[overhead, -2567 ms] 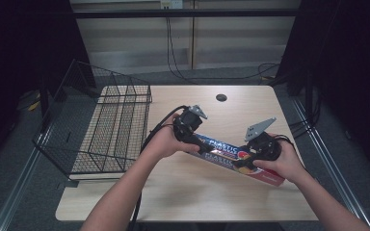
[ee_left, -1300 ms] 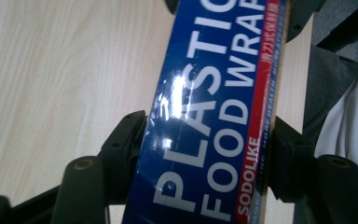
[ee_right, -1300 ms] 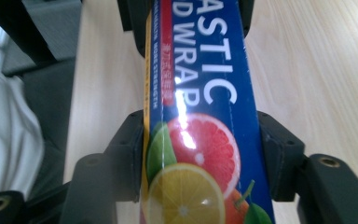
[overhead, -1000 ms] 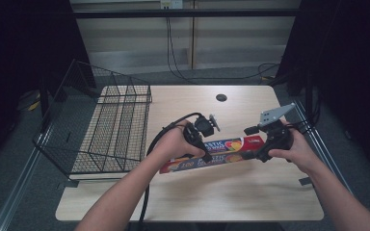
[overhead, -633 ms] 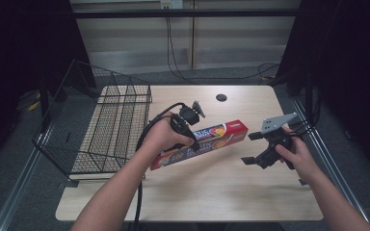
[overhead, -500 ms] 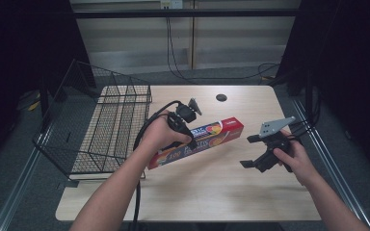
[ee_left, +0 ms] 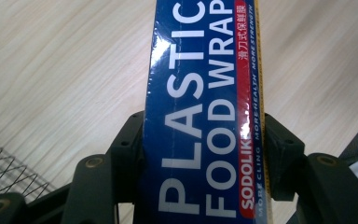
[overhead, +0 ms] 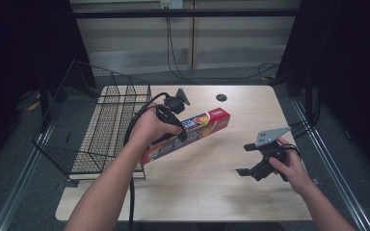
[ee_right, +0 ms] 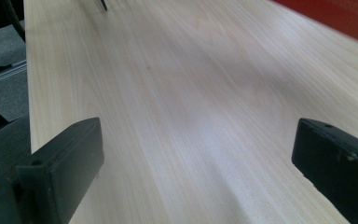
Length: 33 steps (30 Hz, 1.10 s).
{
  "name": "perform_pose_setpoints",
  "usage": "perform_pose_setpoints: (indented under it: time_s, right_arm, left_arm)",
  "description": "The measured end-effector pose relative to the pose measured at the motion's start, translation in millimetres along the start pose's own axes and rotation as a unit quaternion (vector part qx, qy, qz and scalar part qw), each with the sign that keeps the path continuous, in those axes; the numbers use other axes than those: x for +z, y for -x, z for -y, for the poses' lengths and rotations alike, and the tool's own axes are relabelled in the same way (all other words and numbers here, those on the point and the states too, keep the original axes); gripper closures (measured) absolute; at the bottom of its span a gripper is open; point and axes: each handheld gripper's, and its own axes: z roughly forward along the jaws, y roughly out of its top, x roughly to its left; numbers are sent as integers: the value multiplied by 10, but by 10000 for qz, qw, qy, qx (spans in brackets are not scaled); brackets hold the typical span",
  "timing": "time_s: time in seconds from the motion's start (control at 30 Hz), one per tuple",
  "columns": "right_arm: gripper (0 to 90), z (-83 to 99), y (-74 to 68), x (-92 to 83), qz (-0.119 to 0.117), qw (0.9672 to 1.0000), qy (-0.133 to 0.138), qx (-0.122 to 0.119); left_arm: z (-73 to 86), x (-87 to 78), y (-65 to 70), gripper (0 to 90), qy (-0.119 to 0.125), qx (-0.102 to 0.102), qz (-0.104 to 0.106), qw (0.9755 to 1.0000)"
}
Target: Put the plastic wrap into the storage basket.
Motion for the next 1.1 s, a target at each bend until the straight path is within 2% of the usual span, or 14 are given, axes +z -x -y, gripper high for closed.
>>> perform_pose_setpoints:
  time_s: [0.27,0.47,0.73,0.77,1.1]
  right_arm:
    - [20,72,-6,-5,80,9999,-3,89]
    - [19,97,-22,-8,165,9998,12,108]
    - [19,118,-53,22,161,9998,-41,69]
    - [19,118,-54,25,166,9998,-41,58]
    - [19,139,-72,59,185,9998,-124,5]
  left_arm:
    - [2,-129,-120,437,137,-426,-163,9989]
    - [17,-227,-186,437,147,-600,-259,9978]
    - [56,-361,-281,437,224,-871,-411,9951]
    - [63,-372,-283,437,246,-985,-409,9940]
    - [85,-536,-346,436,288,-1066,-513,9926]
